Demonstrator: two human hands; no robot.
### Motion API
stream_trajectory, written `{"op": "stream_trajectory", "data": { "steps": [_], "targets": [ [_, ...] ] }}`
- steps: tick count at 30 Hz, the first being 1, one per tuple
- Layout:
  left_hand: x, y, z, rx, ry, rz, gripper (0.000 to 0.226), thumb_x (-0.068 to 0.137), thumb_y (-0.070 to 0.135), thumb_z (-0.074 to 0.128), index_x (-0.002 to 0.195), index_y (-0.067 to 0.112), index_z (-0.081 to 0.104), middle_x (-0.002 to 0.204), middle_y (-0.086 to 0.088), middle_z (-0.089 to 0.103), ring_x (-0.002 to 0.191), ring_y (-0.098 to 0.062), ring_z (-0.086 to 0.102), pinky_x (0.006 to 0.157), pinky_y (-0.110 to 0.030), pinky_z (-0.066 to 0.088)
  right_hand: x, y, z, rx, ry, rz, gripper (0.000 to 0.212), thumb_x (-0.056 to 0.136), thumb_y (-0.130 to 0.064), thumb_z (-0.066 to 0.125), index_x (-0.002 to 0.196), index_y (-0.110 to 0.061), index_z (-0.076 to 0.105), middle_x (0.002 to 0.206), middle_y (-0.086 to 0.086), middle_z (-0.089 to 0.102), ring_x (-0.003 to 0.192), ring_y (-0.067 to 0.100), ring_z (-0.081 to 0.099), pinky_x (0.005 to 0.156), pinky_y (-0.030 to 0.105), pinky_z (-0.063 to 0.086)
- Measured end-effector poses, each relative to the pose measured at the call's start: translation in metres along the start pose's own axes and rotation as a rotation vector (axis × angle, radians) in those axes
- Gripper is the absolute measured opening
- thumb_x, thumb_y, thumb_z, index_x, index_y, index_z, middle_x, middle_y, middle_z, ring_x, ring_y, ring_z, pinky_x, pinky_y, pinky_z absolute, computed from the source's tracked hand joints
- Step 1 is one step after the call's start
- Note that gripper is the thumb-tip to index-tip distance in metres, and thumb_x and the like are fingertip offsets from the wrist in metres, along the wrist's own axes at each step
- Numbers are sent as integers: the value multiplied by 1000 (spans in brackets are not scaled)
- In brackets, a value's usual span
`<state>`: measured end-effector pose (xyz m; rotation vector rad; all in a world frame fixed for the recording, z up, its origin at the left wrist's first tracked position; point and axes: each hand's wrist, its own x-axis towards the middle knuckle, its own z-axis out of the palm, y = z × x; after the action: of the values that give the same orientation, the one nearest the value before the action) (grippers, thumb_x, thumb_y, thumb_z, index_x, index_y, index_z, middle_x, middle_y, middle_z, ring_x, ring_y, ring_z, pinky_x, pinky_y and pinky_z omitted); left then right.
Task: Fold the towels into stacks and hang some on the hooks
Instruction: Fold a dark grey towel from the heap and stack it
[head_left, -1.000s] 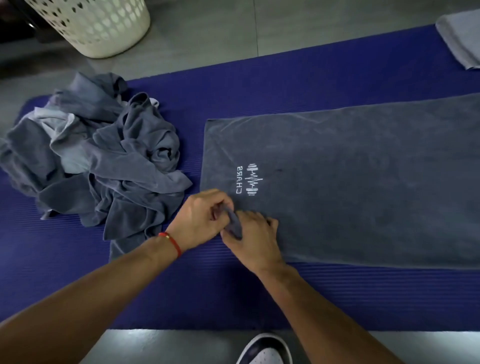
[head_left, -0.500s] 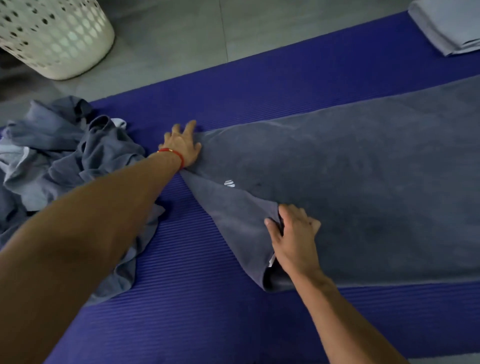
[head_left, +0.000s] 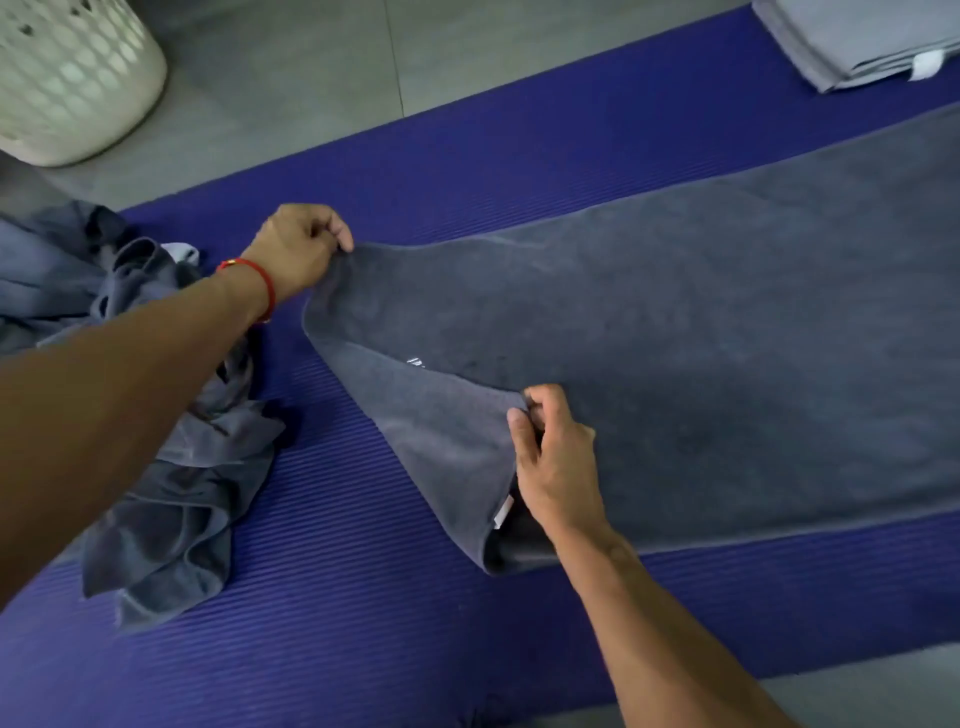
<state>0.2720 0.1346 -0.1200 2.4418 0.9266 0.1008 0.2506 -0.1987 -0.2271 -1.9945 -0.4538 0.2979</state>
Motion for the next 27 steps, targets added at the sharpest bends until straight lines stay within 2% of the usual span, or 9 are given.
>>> {"op": "stream_trajectory", "data": {
  "steps": [4, 8, 11, 14, 16, 19, 23, 25, 27],
  "targets": [
    [-16, 48, -10, -382, -117, -88, 34, 93, -6, 44, 78, 12, 69, 74, -5, 62, 53, -4, 59, 45, -17, 49, 11, 0, -71, -56, -25, 31, 9, 96, -23, 68, 99, -20, 60, 83, -11, 67, 83, 24, 71, 74, 36, 52],
    [-26, 96, -1, -646, -270, -52, 36, 87, -15, 38, 88, -1, 71, 89, -20, 68, 81, -26, 69, 62, -31, 62, 38, 3, -191, -181, 7, 189, 17, 95, -28, 66, 91, -40, 55, 83, 2, 74, 75, 23, 75, 78, 46, 61],
    [-29, 142, 15, -514, -378, 149, 32, 89, -15, 55, 105, 5, 75, 102, -15, 75, 89, -18, 74, 77, -24, 61, 49, -6, -278, -29, 50, 295, 25, 101, 0, 58, 86, -20, 55, 59, -3, 68, 50, 5, 65, 58, 21, 58],
    [-26, 198, 33, -328, -303, 346, 24, 86, -2, 72, 104, 13, 78, 91, -2, 78, 84, -12, 75, 73, -12, 55, 45, -10, -350, 5, 98, 368, 28, 100, 7, 54, 80, -13, 58, 54, -5, 64, 43, 4, 61, 52, 16, 54],
    [-18, 236, 50, -324, -235, 419, 13, 90, 7, 72, 99, 14, 77, 85, -5, 77, 81, -20, 75, 75, -20, 59, 38, -1, -384, 58, 168, 384, 23, 101, 5, 53, 85, -11, 58, 54, -6, 64, 43, 4, 59, 51, 16, 53],
    [-2, 296, 86, -311, -157, 466, 8, 96, 22, 66, 94, 21, 73, 77, -4, 75, 69, -16, 74, 74, -34, 62, 29, 28, -417, 93, 323, 363, 15, 104, -2, 52, 94, -11, 60, 67, -1, 65, 50, 4, 57, 53, 19, 54],
    [26, 371, 150, -359, -187, 348, 18, 100, 20, 53, 86, 18, 65, 72, -12, 71, 52, -14, 70, 73, -46, 64, 33, 91, -435, 98, 554, 422, 13, 106, -14, 53, 98, -12, 62, 71, 4, 63, 58, 13, 57, 60, 34, 52],
    [34, 410, 179, -353, -202, 310, 22, 100, 19, 49, 82, 15, 61, 66, -13, 71, 54, -21, 72, 69, -46, 64, 36, 127, -435, 153, 657, 508, 13, 105, -18, 53, 97, -16, 62, 76, 5, 65, 64, 18, 59, 64, 37, 53],
    [41, 448, 205, -307, -178, 351, 19, 98, 23, 50, 90, 12, 62, 75, -14, 73, 68, -31, 75, 69, -44, 64, 38, 156, -433, 127, 764, 573, 12, 101, -27, 54, 93, -26, 62, 83, 1, 71, 75, 24, 69, 73, 41, 57]
  ]
}}
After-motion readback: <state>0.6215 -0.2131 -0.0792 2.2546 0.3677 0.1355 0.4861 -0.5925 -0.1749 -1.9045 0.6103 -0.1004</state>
